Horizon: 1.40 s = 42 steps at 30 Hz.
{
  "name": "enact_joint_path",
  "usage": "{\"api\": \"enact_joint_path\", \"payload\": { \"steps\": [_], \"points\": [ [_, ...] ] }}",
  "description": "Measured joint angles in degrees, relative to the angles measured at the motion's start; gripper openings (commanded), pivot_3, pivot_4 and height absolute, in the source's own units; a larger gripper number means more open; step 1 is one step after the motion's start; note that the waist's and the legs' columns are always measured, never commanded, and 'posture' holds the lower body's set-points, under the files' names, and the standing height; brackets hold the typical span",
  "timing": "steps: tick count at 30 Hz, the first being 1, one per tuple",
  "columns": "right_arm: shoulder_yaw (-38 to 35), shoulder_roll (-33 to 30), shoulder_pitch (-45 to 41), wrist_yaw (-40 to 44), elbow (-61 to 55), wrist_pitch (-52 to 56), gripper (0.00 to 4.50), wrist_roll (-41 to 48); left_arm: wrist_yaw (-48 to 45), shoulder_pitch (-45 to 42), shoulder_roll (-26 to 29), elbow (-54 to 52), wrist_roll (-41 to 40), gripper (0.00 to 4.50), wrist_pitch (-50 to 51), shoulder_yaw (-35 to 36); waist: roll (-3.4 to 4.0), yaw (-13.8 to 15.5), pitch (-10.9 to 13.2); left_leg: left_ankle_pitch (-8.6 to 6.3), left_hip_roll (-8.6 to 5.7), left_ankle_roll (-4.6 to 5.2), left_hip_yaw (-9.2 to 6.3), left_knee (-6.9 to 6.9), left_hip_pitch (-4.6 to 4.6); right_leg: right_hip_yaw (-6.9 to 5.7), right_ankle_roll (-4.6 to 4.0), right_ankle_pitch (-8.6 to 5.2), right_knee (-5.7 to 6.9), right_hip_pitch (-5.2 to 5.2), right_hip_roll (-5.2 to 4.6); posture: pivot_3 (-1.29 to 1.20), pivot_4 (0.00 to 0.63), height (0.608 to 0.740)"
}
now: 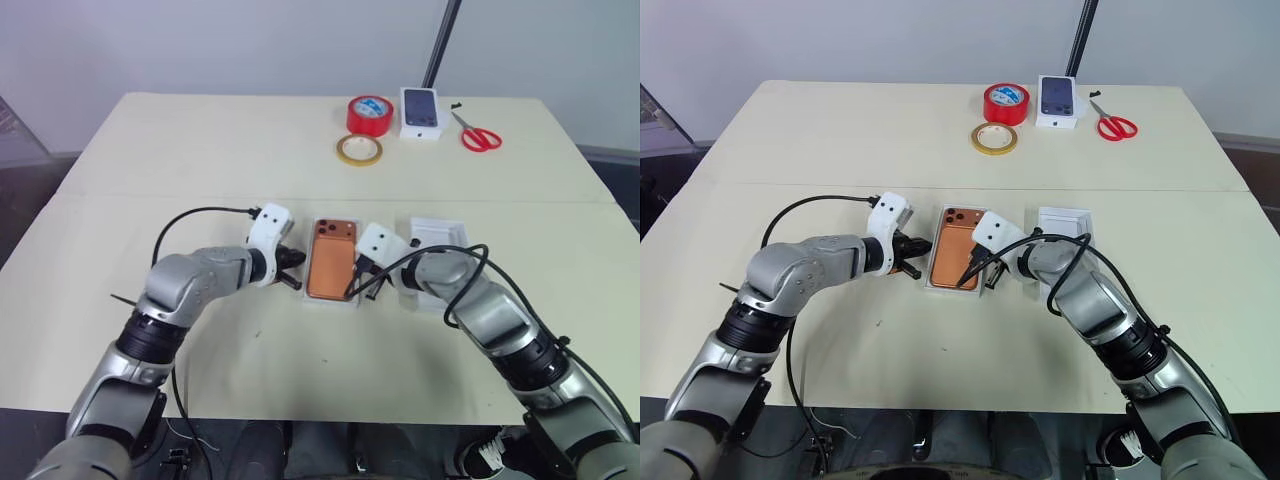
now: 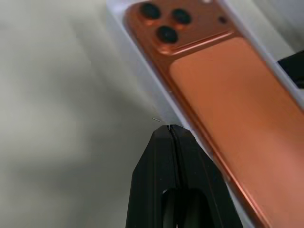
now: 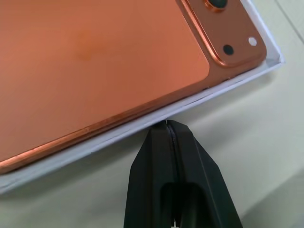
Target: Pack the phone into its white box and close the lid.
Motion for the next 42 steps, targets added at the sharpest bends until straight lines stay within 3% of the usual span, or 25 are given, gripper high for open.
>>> {"api": "enact_joint_path", "payload": {
  "steps": [5,15,25,28,32,37,42],
  "points": [
    [-0.03,-2.04,0.36,0.67,-0.8,0.84,0.0,-1.12,-3.62,-1.69,-3.36,2.0,4.96,0.03,0.57,-2.15,0.0,0.57,0.0,-0.01,-0.05,0.03,-0.02,0.06,-0.01,-0.04,0.01,0.0,-0.01,0.07,-0.02,0.0,0.15,0.717],
    [-8.01,-14.06,10.84,4.41,-11.03,5.8,0.0,-0.58,-8.19,-5.34,-16.29,7.53,12.33,0.03,0.61,-5.92,0.0,1.51,0.0,-0.1,-0.1,0.18,-0.03,0.16,0.0,-0.06,0.04,-0.01,-0.03,0.19,-0.06,0.0,0.15,0.717],
    [-13.98,-19.95,17.38,6.59,-15.17,7.23,0.0,1.38,-12.08,-5.3,-20.29,8.22,13.69,0.03,1.98,-6.65,0.02,1.36,0.0,-0.09,-0.04,0.17,-0.02,0.15,0.0,-0.04,0.04,-0.01,-0.03,0.16,-0.01,0.0,0.15,0.717],
    [-17.73,-21.43,18.05,9.46,-17.15,7.72,0.82,4.59,-13.52,-4.47,-18.8,6.65,13.32,0.0,3.17,-5.64,0.04,1.22,0.01,-0.09,-0.02,0.17,-0.01,0.14,0.0,-0.03,0.04,-0.01,-0.02,0.14,0.0,0.0,0.15,0.717],
    [-25.31,-24.48,18.45,14.33,-20.05,10.69,2.88,10.99,-14.35,-1.18,-14.16,1.7,12.52,0.0,4.07,-2.42,0.09,0.65,0.03,-0.09,0.05,0.16,-0.02,0.12,0.05,-0.01,0.03,-0.01,0.0,0.16,0.04,0.0,0.15,0.717],
    [-28.36,-24.81,14.42,14.43,-19.37,17.01,2.88,14.9,-17.38,4.19,-5.84,-4.75,12.99,0.0,-0.46,0.76,0.1,0.05,0.04,-0.09,0.05,0.16,-0.01,0.1,0.04,0.01,0.03,-0.01,-0.01,0.16,-0.01,0.0,0.15,0.717],
    [-25.01,-19.52,8.1,8.29,-10.12,24.32,2.88,15.02,-26.7,13.4,3.66,-13.89,17.01,0.0,-19.12,0.18,0.15,0.04,0.06,-0.08,0.05,0.14,0.05,0.06,0.04,0.05,0.0,-0.01,-0.03,0.11,-0.09,0.0,0.15,0.717]
  ]
}}
